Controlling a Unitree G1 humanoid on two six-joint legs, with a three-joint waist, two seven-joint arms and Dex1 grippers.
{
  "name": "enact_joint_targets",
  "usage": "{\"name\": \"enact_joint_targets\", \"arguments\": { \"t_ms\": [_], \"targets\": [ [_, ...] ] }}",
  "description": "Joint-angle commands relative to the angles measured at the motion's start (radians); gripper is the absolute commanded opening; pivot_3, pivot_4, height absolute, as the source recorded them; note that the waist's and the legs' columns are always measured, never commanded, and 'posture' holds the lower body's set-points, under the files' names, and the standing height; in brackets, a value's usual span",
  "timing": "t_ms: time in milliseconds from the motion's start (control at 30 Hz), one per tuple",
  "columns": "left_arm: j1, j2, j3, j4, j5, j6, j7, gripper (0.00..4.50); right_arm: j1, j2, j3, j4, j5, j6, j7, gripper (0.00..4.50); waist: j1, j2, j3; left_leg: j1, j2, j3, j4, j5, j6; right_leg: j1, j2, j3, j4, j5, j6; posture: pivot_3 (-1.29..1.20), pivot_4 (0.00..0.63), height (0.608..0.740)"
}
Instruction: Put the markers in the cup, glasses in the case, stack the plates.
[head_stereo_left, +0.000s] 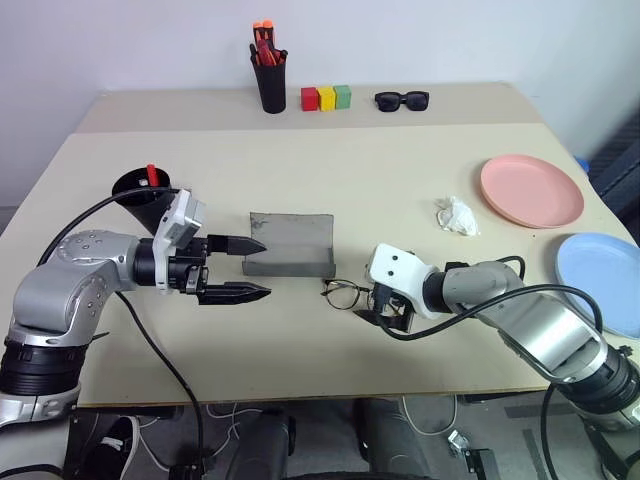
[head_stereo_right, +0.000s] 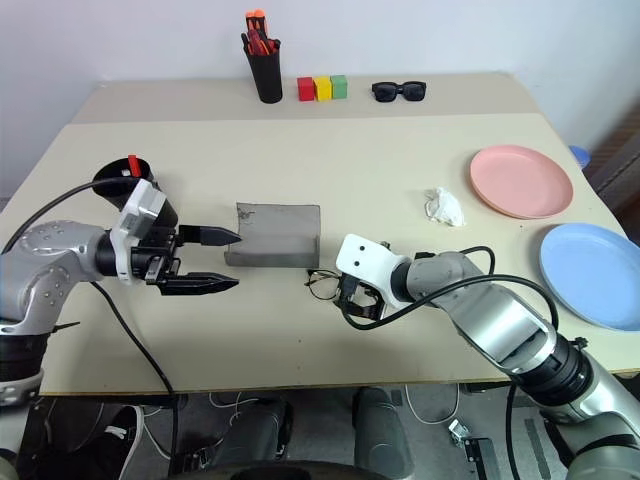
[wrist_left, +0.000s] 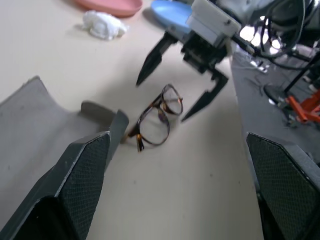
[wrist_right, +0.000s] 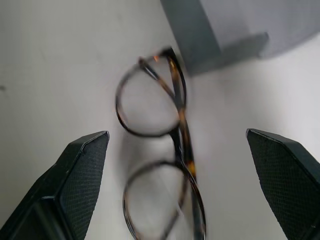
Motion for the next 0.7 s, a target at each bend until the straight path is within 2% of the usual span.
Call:
{"name": "enact_joint_targets", "arguments": {
  "t_ms": [33, 100, 167, 467, 600, 633, 667, 700],
  "targets": [
    [0.007, 0.018, 0.023, -0.033, -0.019, -0.023, 0.010, 4.48, -0.038, 0.027, -0.050, -0.016, 0.040, 0.051, 0.019, 4.25, 0.000, 0.000, 0.000, 0.000, 0.000, 0.000, 0.000, 0.000, 0.000, 0.000, 0.000, 0.000, 0.000, 0.000, 0.000, 0.00, 0.150, 0.740],
    [0.016, 0.021, 0.029, -0.051, -0.036, -0.012, 0.021, 4.50, -0.054, 0.053, -0.072, -0.021, 0.065, 0.083, 0.018, 3.62, 0.000, 0.000, 0.000, 0.000, 0.000, 0.000, 0.000, 0.000, 0.000, 0.000, 0.000, 0.000, 0.000, 0.000, 0.000, 0.00, 0.150, 0.740],
    [0.023, 0.026, 0.033, -0.064, -0.048, -0.005, 0.026, 4.50, -0.064, 0.069, -0.083, -0.032, 0.069, 0.099, 0.008, 2.68, 0.001, 0.000, 0.000, 0.000, 0.000, 0.000, 0.000, 0.000, 0.000, 0.000, 0.000, 0.000, 0.000, 0.000, 0.000, 0.00, 0.150, 0.740],
    [-0.041, 0.031, -0.003, -0.078, -0.082, 0.048, 0.068, 4.50, -0.073, -0.008, 0.012, -0.028, -0.012, 0.068, 0.018, 2.68, 0.002, 0.000, 0.000, 0.000, 0.000, 0.000, 0.000, 0.000, 0.000, 0.000, 0.000, 0.000, 0.000, 0.000, 0.000, 0.00, 0.150, 0.740],
    [-0.057, 0.029, 0.036, -0.095, -0.144, 0.079, 0.078, 4.50, -0.129, -0.012, 0.022, -0.017, -0.017, 0.108, 0.033, 2.68, -0.005, 0.000, 0.000, 0.000, 0.000, 0.001, 0.000, 0.000, 0.000, -0.001, 0.000, 0.000, 0.000, 0.000, 0.000, 0.00, 0.150, 0.740],
    [-0.058, 0.035, 0.047, -0.097, -0.158, 0.082, 0.076, 4.50, -0.147, 0.001, 0.018, -0.015, -0.011, 0.121, 0.034, 2.12, -0.005, 0.000, 0.000, 0.000, 0.000, 0.001, 0.000, 0.000, 0.000, -0.001, 0.000, 0.000, 0.000, 0.000, 0.000, 0.00, 0.150, 0.740],
    [-0.054, 0.044, 0.057, -0.100, -0.166, 0.081, 0.071, 4.50, -0.162, 0.015, 0.018, -0.011, -0.008, 0.129, 0.032, 1.81, -0.005, 0.000, 0.000, 0.000, 0.000, 0.000, -0.001, 0.000, 0.000, -0.001, 0.000, 0.000, 0.000, 0.000, 0.000, 0.00, 0.150, 0.740],
    [-0.050, 0.051, 0.061, -0.102, -0.170, 0.077, 0.067, 4.50, -0.171, 0.024, 0.019, -0.009, -0.006, 0.135, 0.029, 1.81, -0.005, 0.000, 0.000, 0.000, 0.000, 0.000, -0.001, 0.000, 0.000, -0.001, 0.000, 0.000, 0.000, 0.000, 0.000, 0.00, 0.150, 0.740]
  ]
}}
